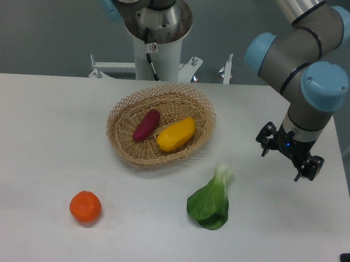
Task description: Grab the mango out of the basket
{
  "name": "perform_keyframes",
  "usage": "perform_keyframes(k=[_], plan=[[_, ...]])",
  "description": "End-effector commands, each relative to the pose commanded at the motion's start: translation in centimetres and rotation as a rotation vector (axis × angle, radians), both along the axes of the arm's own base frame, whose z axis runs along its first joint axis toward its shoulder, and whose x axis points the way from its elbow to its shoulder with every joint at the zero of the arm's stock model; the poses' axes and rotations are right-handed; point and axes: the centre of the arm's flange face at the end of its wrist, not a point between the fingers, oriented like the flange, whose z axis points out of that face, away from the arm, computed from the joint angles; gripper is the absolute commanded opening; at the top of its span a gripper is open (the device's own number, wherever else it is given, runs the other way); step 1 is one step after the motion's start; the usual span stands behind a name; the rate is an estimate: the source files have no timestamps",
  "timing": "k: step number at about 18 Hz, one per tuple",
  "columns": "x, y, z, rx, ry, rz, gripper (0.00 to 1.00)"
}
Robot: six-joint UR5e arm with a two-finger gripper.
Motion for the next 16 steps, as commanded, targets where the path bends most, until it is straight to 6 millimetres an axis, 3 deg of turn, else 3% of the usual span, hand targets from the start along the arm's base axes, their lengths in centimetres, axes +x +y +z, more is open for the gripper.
perform_keyframes(k=[16], plan=[[-0.18, -0.58, 0.24, -0.001, -0.003, 0.008, 1.00]])
